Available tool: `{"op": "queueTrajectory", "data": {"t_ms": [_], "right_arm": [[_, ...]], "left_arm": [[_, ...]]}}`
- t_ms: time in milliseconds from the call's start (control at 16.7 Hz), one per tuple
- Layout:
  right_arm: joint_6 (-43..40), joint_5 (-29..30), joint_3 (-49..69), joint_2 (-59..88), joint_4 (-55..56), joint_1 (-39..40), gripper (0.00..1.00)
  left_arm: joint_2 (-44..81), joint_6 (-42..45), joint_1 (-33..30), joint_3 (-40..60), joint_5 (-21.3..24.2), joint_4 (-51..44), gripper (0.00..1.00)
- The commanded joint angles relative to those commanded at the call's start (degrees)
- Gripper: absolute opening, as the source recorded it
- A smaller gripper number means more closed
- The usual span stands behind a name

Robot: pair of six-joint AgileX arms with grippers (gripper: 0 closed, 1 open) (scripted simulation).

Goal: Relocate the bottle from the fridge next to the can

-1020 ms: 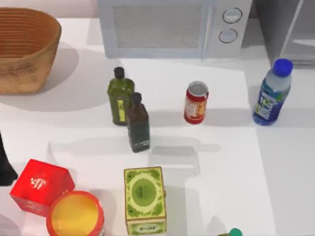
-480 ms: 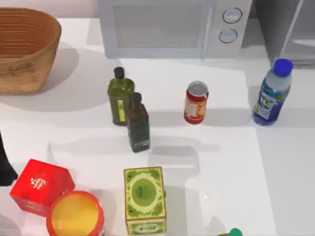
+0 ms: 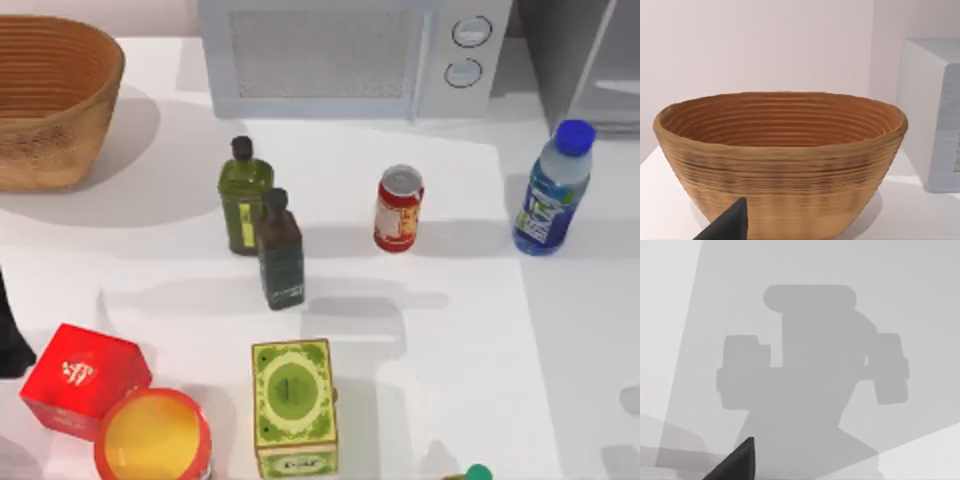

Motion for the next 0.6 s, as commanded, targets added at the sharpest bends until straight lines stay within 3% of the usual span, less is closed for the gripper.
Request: {"op": "queueTrajectory", "data": {"t_ms": [600], "right_arm": [[-62.46, -27.09, 18.78, 63.43, -0.72, -54.13, 1.0]], "left_arm": [[0.0, 0.0, 0.0, 0.0, 0.0, 0.0, 1.0]]}}
